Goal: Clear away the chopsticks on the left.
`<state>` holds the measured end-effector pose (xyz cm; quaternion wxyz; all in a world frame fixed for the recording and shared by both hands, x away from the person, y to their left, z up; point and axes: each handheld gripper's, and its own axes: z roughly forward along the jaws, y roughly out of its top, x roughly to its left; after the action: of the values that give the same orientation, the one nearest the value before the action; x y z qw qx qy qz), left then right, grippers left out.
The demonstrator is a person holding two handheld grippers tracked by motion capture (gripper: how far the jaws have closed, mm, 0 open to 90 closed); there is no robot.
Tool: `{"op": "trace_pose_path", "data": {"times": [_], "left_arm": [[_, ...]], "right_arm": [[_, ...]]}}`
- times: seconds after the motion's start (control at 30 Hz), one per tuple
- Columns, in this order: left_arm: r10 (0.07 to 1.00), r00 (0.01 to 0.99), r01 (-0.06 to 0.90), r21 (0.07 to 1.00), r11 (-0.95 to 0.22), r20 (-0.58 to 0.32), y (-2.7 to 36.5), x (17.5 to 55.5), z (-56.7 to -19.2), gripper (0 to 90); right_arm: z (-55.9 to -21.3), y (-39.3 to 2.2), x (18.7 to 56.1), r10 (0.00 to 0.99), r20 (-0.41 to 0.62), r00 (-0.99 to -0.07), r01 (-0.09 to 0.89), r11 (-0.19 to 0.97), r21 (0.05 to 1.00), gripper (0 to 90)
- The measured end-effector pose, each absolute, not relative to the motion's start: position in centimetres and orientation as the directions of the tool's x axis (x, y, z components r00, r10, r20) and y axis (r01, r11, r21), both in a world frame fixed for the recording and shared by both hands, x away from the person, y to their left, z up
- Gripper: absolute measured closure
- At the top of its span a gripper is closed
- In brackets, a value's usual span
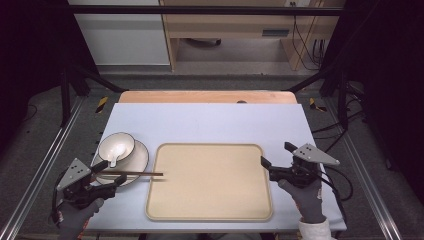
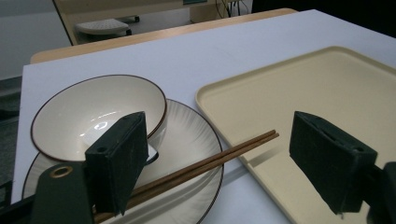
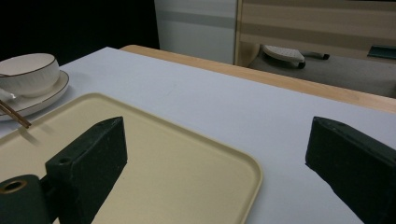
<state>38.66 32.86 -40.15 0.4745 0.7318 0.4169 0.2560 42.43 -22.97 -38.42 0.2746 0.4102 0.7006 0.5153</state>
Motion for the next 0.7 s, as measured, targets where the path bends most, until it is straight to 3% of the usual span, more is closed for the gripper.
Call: {"op": "trace_pose_path", "data": {"times": [0.7], "left_arm": [[0.869, 0.493, 0.451, 0.844, -0.292, 0.037, 34.7, 39.1, -42.5, 19.4]], "right_arm": [[-38.6, -22.6, 42.5, 0.854, 0.036, -0.519, 0.306, 0.146, 0.941, 5.1]]}}
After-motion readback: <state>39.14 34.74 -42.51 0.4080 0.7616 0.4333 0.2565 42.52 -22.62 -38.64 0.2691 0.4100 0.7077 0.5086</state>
